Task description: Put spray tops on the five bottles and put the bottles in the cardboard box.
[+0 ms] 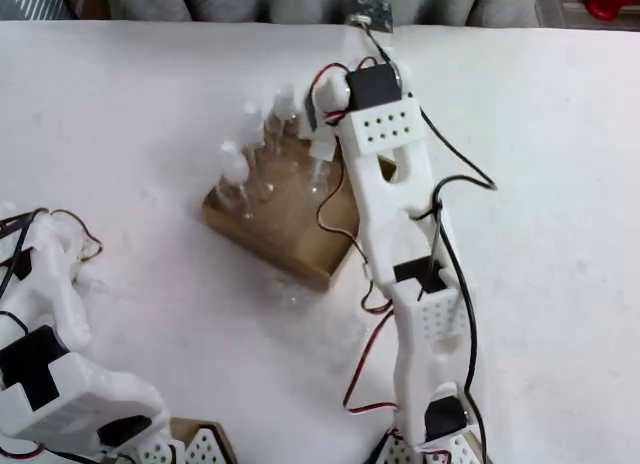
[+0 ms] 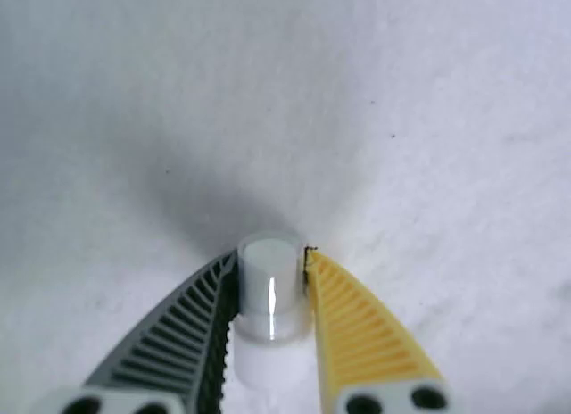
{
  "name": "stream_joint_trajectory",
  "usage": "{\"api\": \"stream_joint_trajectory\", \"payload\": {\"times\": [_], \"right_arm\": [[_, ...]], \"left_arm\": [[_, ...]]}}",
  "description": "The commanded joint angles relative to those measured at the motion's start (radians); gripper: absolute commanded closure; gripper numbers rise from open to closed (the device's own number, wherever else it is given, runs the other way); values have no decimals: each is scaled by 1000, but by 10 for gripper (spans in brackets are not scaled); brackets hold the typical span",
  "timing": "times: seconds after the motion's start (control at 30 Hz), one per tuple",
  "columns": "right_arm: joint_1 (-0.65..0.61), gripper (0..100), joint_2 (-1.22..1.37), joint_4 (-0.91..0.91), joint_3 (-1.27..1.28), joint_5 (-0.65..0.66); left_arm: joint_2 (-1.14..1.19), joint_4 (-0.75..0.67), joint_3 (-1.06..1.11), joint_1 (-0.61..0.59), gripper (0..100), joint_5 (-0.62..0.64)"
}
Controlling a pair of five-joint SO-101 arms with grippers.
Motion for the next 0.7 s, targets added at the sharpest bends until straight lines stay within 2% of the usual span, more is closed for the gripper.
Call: {"api": "stream_joint_trajectory", "payload": {"times": [0.0,0.37,0.47,0.67], "right_arm": [[-33,982,-81,16,32,6],[-93,981,-268,-56,296,6],[-111,981,-387,-156,489,8],[-125,983,-653,-486,965,80]], "left_arm": [[-5,-26,-38,19,980,5],[-5,-26,-38,19,980,5],[-5,-26,-38,19,980,5],[-5,-26,-38,19,980,5]]}}
